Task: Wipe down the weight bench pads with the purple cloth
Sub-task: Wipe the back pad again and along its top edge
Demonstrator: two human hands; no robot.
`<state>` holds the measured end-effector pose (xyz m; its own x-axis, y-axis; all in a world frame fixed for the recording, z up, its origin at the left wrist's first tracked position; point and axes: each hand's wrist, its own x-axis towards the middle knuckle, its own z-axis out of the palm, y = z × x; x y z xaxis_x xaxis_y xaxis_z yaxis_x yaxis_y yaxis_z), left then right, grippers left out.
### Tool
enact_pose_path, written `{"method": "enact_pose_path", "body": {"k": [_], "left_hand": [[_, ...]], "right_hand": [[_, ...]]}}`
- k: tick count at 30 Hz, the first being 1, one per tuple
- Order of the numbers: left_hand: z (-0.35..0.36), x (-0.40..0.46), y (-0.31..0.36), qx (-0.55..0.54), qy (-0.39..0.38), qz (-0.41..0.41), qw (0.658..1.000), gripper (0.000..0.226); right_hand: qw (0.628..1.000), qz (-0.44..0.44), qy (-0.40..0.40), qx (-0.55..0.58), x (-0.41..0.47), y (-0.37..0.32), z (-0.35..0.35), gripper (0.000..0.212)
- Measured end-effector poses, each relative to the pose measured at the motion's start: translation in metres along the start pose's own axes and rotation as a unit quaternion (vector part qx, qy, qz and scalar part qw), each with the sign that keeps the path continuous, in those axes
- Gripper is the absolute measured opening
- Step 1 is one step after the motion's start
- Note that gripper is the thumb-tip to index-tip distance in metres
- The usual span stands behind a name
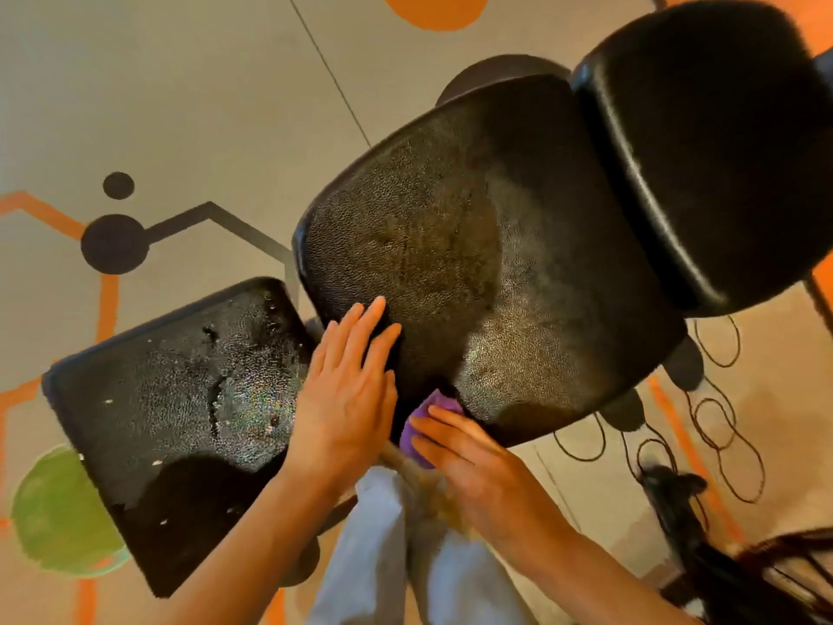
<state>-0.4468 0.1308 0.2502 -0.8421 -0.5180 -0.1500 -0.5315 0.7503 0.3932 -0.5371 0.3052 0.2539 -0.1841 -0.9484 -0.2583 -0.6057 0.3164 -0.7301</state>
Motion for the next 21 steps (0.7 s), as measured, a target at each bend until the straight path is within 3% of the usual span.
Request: {"method": "enact_pose_path", "body": {"k": [4, 10, 15, 21], "left_hand": [[0.015, -0.007, 0.026, 0.009, -0.029, 0.076, 0.997, 0.046], [0.026, -0.021, 0.053, 0.040, -0.076, 0.123, 0.989, 0.049], [0.029, -0.033, 0.064, 0.064, -0.086, 0.161, 0.981, 0.048], [0.025, -0.039, 0.065, 0.073, -0.092, 0.198, 0.973, 0.047]], "right_hand": [[0.994, 0.034, 0.106, 0.005, -0.029, -0.006, -0.001, 0.037], [0.979, 0.124, 0.153, -0.047, -0.075, -0.009, 0.013, 0.048], [0.953, 0.148, 0.260, 0.042, -0.094, -0.008, 0.021, 0.046], [0.893, 0.211, 0.373, 0.140, -0.105, -0.004, 0.041, 0.050]]}}
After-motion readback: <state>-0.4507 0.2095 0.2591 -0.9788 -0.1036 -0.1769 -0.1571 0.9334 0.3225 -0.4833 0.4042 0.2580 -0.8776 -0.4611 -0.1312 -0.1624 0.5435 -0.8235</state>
